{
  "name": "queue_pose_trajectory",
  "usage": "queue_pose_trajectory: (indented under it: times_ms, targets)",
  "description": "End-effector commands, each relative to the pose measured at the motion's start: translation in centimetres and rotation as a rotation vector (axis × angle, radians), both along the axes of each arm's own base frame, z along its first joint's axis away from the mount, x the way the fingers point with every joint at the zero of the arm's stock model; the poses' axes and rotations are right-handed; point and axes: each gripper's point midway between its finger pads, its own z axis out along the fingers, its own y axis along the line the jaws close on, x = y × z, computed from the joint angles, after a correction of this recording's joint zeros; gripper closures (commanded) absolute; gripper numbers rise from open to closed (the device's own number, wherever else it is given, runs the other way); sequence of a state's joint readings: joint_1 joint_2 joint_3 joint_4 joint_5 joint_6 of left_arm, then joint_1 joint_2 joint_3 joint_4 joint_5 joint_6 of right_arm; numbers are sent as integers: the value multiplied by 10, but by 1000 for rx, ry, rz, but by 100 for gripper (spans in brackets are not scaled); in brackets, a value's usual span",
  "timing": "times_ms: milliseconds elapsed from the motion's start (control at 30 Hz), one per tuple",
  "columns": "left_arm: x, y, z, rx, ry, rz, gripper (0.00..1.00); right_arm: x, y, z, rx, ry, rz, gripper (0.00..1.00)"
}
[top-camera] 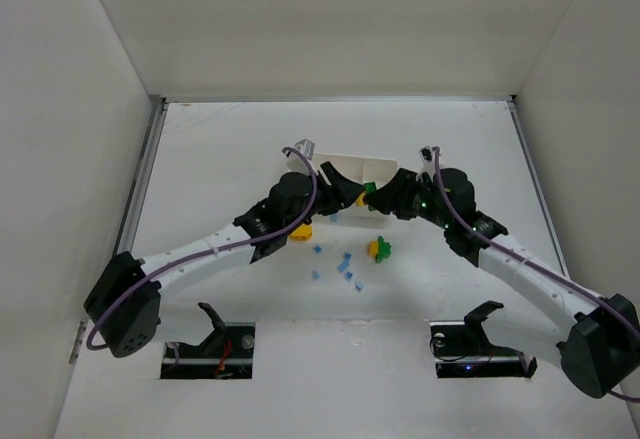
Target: Sort the legos into containers by color
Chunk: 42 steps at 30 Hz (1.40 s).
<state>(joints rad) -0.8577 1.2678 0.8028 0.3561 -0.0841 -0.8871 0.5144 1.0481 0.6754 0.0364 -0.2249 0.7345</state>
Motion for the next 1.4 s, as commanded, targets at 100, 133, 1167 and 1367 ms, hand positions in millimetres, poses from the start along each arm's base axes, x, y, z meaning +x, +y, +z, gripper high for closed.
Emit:
queue_pose_trajectory:
  times_ms: [100, 133, 1167, 1367]
  targets:
    - [9, -6, 8, -76, 10, -13, 54, 7, 12, 24, 88, -77, 36, 74]
    - [9, -7, 7, -75, 11, -13, 55, 8, 12, 23, 89, -78, 38, 74]
    - [22, 11, -21, 19, 3, 39, 94, 19, -7, 32, 260, -98, 36, 75]
    - [25, 14, -29, 39, 12, 47, 94, 23, -7, 32, 290, -93, 42, 75]
